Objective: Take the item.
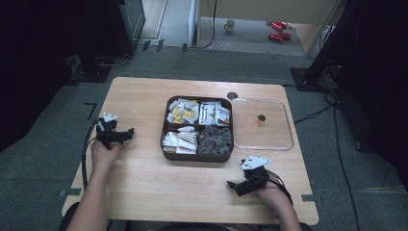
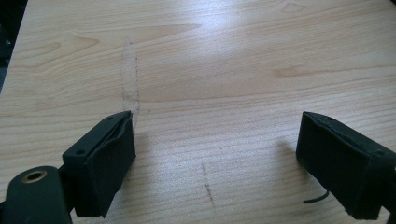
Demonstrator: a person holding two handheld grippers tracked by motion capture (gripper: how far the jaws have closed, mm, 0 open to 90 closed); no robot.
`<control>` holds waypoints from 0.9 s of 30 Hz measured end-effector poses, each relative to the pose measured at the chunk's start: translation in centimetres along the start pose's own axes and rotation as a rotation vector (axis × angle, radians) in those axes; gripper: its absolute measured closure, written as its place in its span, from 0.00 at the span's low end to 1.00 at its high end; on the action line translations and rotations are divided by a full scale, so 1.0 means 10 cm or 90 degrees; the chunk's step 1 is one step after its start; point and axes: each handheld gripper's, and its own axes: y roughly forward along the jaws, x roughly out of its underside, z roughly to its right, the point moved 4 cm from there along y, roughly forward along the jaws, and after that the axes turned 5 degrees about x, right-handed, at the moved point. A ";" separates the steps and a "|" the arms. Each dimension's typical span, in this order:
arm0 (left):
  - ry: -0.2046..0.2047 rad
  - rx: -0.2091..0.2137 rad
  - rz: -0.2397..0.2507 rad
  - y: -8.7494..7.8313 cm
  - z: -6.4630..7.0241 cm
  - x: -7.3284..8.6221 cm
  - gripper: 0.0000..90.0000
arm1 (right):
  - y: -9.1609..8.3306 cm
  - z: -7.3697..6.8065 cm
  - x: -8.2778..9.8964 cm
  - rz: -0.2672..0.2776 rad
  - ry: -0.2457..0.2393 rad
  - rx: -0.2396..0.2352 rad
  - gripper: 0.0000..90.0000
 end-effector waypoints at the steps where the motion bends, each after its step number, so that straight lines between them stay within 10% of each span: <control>1: 0.000 0.000 0.000 0.00 0.00 0.00 0.13 | 0.00 0.00 0.00 0.000 -0.001 0.000 0.00; 27: 0.004 0.004 -0.001 -0.01 0.03 0.00 0.18 | 0.00 0.00 0.00 0.000 0.000 0.001 0.00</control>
